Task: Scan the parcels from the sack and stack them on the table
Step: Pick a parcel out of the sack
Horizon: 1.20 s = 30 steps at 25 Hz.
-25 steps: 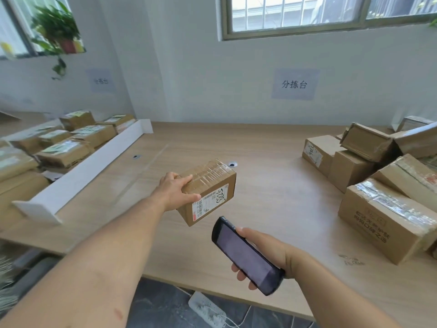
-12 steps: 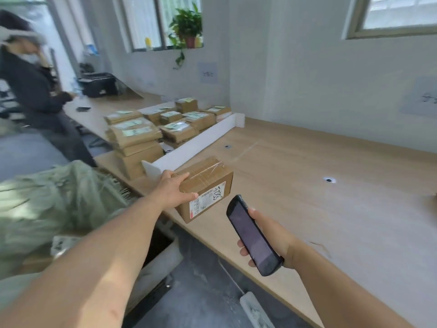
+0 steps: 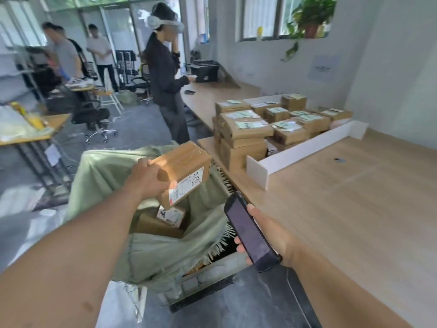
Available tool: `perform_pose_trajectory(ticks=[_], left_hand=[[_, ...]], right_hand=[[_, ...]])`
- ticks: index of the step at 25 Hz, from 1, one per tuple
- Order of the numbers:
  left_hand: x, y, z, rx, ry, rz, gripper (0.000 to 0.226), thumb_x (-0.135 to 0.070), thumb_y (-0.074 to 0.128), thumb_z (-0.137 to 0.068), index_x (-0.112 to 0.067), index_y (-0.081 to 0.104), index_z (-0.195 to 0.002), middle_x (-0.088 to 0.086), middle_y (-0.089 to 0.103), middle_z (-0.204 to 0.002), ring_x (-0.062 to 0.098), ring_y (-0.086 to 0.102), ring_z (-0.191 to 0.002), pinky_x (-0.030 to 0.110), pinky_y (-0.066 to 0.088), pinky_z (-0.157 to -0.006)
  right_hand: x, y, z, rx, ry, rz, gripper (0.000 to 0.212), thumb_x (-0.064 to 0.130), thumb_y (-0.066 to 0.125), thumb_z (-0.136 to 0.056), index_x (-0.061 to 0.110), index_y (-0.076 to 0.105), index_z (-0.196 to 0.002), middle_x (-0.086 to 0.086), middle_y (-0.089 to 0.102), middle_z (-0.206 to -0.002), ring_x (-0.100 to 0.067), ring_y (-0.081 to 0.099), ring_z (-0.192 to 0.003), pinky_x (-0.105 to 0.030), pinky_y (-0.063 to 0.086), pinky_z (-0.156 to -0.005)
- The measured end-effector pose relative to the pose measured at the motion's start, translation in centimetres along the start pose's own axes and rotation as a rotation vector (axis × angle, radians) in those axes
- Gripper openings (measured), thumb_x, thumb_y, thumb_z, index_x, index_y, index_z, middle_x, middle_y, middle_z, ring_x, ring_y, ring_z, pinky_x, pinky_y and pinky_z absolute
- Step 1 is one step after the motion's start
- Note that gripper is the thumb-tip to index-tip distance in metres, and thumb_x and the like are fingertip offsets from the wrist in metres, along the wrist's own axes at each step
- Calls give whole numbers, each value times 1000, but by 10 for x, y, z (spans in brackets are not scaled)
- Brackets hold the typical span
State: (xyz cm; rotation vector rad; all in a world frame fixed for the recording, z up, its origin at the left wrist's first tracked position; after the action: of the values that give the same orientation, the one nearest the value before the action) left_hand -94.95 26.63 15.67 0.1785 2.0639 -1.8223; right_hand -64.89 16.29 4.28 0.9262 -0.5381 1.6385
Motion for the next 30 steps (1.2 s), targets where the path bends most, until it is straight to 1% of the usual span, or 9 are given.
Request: perform_pose_trajectory(ticks=[3,6,8,10,12,14,18,24,30], left_hand=[[61,-9,-10,-27,-69,13,78,-51,72,-76,-30,39,-143,11,26,-144,29,31,-134,41,32,-109],[103,-15,-30,-94,-109,-77,86,-52,69,-79,-24,28,-149,16,13,-150,32,16,-141,43,25,-113],[128,0,-46,1,-160,-179,87,-50,62,-86,-20,14,-152,17,-13,-157,34,-9,-146,46,13,-118],[152,22,-56,149,-220,-261,83,-47,55,-92,-20,6,-154,18,-25,-156,34,-20,-145,47,5,-119],[160,36,-64,199,-221,-278,76,-42,52,-94,-20,11,-154,18,-15,-159,34,-13,-147,46,7,-119],[147,43,-72,198,-163,-248,66,-39,52,-95,-19,24,-151,17,7,-159,34,8,-147,43,17,-118],[105,58,-78,279,-75,22,54,-31,54,-95,-19,40,-145,7,43,-148,25,43,-133,36,33,-112],[4,76,-86,325,116,161,45,-37,59,-92,-25,54,-135,2,60,-130,20,55,-121,30,40,-102],[-151,125,-50,436,394,196,46,-40,66,-86,-27,59,-129,2,66,-122,16,59,-114,30,42,-100]], right_hand=[[13,43,-32,85,-6,58,67,64,43,-95,4,71,-86,-13,66,-69,-28,59,-62,-34,51,-56],[23,78,-62,170,-38,81,65,62,40,-96,4,67,-98,-17,65,-73,-32,56,-64,-35,51,-53],[26,91,-75,178,-21,67,65,61,41,-95,1,64,-102,-17,66,-74,-28,60,-60,-34,53,-51],[28,97,-85,178,4,65,65,60,40,-97,0,62,-107,-16,66,-78,-25,63,-61,-33,54,-52],[28,96,-91,169,32,64,67,61,38,-97,0,62,-109,-16,66,-82,-24,64,-66,-33,54,-54],[27,92,-94,152,47,52,67,62,38,-97,0,62,-109,-14,67,-82,-24,65,-67,-33,54,-57],[27,80,-90,122,35,37,68,62,36,-97,1,62,-110,-13,66,-81,-23,65,-67,-33,55,-56],[25,37,-55,-21,40,-34,65,63,35,-97,4,63,-100,-13,64,-82,-24,64,-69,-34,54,-60],[-1,-51,8,-207,-35,-163,71,66,27,-98,5,62,-109,-12,65,-86,-24,64,-73,-33,55,-62]])
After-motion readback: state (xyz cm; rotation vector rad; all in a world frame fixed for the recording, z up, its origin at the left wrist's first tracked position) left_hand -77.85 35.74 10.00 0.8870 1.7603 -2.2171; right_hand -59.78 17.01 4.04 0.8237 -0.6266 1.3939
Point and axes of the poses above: each hand's wrist, its own z-axis away from the middle knuckle, its own y-axis out of the palm, x = y × z, the point moved 10 cm from there along -z, towards the middle knuckle
